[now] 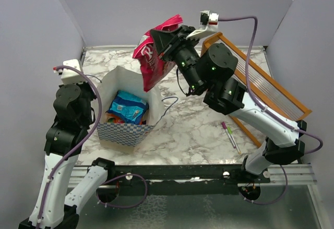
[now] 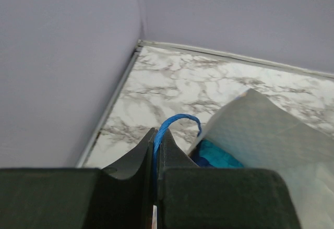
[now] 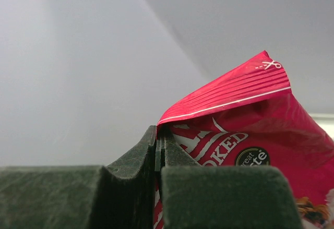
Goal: Take the snacks out of the paper bag
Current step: Place the snack at the center of the board.
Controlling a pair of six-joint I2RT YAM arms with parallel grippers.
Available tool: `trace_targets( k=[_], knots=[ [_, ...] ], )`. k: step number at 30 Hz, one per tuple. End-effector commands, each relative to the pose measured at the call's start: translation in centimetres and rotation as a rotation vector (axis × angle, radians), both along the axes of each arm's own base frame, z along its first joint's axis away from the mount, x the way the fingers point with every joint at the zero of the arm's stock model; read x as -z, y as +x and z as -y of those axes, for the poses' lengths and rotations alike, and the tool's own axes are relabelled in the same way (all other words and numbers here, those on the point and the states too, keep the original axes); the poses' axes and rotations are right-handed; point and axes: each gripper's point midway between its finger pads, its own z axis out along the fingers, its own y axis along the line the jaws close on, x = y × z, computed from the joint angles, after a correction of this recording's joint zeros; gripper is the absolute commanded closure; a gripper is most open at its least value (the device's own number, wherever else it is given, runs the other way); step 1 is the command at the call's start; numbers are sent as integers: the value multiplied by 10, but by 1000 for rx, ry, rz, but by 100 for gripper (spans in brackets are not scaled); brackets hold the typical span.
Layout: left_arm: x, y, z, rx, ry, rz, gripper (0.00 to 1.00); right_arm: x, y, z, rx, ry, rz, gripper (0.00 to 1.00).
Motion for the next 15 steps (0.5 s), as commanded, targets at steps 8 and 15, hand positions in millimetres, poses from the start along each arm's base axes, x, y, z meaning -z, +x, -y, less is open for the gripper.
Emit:
trace_targets(
  k=[8, 15],
  knots=[
    [-80, -31, -65, -351, 205, 167, 100, 25, 89, 88, 560, -187, 136, 99],
    [-116, -41, -68, -374, 308, 229, 100, 105, 146, 67, 489, -233, 17, 99]
  ],
)
